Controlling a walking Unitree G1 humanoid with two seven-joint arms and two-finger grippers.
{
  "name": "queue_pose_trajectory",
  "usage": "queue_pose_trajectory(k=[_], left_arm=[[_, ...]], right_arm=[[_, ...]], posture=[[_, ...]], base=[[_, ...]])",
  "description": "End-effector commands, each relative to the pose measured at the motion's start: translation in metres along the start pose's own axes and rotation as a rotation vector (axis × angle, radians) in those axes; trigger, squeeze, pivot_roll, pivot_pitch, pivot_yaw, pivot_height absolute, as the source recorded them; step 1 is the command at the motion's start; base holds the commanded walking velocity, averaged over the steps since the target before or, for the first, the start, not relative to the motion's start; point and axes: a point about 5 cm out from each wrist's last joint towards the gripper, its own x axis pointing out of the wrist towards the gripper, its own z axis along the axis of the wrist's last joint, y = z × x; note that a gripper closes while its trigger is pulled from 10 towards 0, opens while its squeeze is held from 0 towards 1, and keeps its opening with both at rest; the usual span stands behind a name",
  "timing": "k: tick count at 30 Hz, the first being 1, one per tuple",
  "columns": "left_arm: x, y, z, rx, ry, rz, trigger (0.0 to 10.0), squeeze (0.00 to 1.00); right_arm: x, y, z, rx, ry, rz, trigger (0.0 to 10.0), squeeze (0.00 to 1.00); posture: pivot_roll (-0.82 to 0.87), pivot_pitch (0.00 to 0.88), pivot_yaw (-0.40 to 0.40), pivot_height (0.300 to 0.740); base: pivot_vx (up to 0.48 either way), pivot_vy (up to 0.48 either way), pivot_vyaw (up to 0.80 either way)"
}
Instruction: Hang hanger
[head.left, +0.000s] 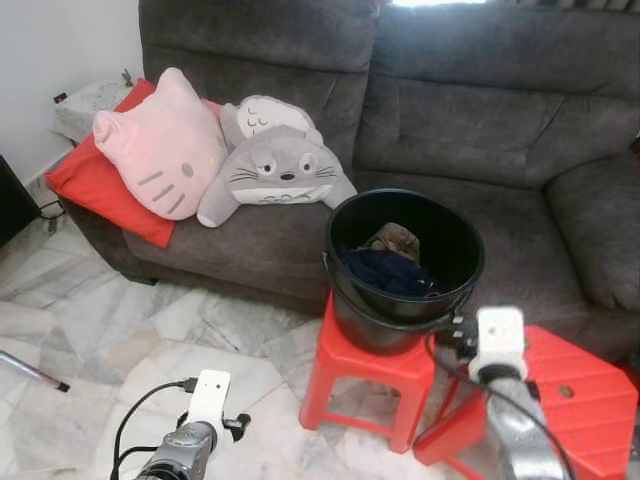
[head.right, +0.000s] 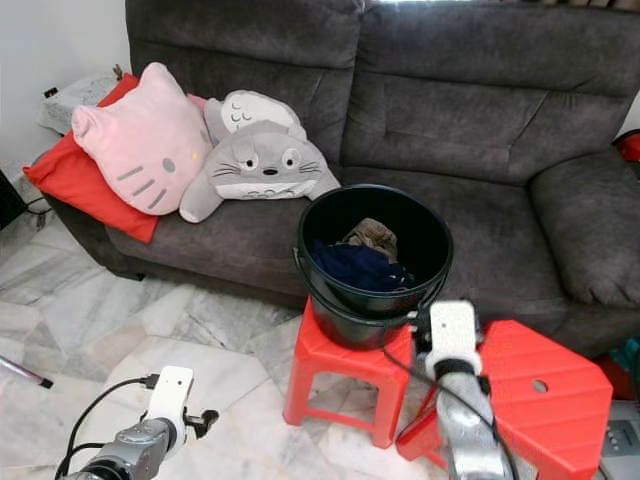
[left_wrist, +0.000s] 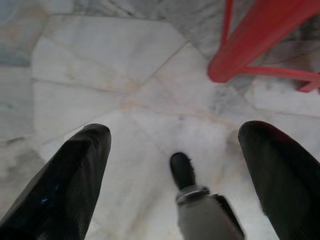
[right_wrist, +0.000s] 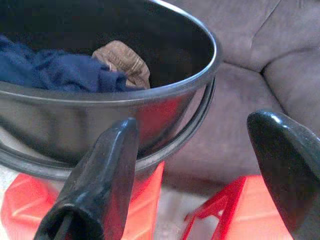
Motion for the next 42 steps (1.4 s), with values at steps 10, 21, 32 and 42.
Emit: queue_pose_trajectory(k=[10, 21, 32, 42], left_arm=[[-0.001, 0.005, -0.001, -0.017, -0.005, 0.017, 10.0, 0.00], [-0.002, 0.008, -0.004, -0.014, -0.002, 0.016, 10.0, 0.00], [-0.002, 0.008, -0.007, -0.020, -0.003, 0.008, 10.0, 0.00], [-0.002, 0.007, -0.007, -0.023, -0.005, 0.003, 10.0, 0.00]], right_arm=[[-0.010, 0.012, 0.053, 0.082, -0.137, 0.028, 10.0, 0.00], [-0.009, 0.025, 0.093, 0.137, -0.208, 0.074, 10.0, 0.00], [-0.011, 0.030, 0.107, 0.139, -0.216, 0.099, 10.0, 0.00], [-0.010, 0.035, 0.109, 0.138, -0.204, 0.121, 10.0, 0.00]], posture=[[-0.15, 0.000, -0.002, 0.740], [-0.16, 0.000, 0.004, 0.740], [-0.15, 0.000, 0.000, 0.740], [-0.13, 0.000, -0.005, 0.740]], base=[[0.000, 0.000, 0.00], [0.000, 0.000, 0.00], [0.044, 0.000, 0.00], [0.283, 0.000, 0.00]])
